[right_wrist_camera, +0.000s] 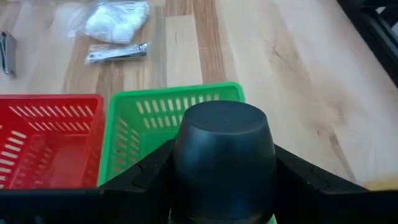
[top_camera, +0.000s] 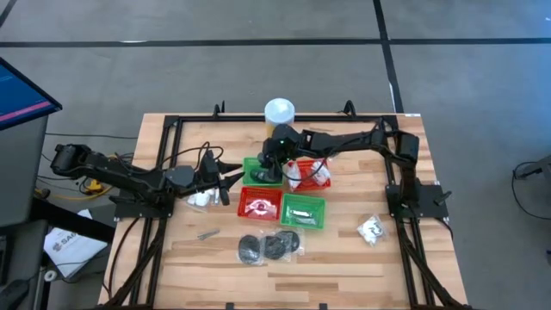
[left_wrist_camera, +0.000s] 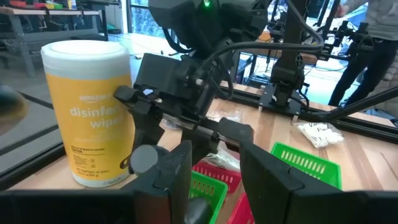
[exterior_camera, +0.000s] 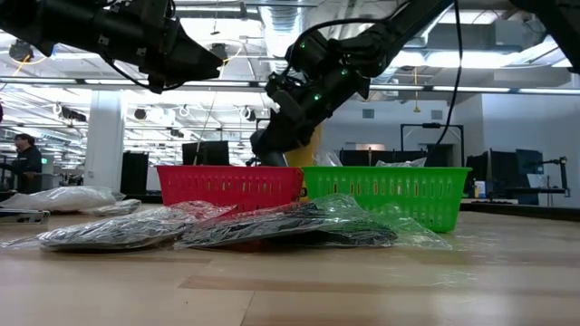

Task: Pick & Place Travel size toiletries
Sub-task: Put the deodorant into the right green bin, then put the cotton pack into the right red bin

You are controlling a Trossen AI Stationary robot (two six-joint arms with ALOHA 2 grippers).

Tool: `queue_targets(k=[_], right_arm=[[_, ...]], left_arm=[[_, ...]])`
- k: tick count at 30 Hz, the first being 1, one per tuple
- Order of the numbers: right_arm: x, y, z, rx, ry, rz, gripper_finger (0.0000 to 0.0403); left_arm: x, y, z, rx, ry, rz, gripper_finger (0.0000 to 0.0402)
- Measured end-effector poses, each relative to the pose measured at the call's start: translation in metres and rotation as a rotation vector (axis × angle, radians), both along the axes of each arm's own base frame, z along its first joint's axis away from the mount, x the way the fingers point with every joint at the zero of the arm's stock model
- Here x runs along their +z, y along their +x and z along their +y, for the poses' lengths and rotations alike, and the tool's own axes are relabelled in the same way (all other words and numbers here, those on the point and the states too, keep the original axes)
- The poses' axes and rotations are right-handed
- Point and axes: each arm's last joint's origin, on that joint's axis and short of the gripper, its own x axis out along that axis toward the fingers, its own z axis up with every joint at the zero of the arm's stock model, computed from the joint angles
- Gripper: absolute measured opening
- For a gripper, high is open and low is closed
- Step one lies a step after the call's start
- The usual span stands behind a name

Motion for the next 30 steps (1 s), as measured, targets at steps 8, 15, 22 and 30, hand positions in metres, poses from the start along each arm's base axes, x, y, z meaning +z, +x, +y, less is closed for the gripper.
queue_targets(k=[8,15,22,30], right_arm=[[0.001,-0.002,0.004,-0.010,0.024,0.026,0.0355],[0.000,-0.002,0.005,-0.027,0.046,0.028,0.0377],[0.006,-0.002,0.014,-0.005,0.045,0.025,0.0346],[0.015,-0.014,0.034,0.030,0.071,0.136,0.0318]], left_arm=[[0.000,0.000,0.000,0.000,-0.001,0.000,0.0127],[0.000,0.000,0.000,0.000,-0.001,0.001,0.0127],[-0.001,0.000,0.000,0.000,-0.001,0.005,0.0127],[-0.001,0.000,0.000,0.000,0.000,0.011,0.0127]])
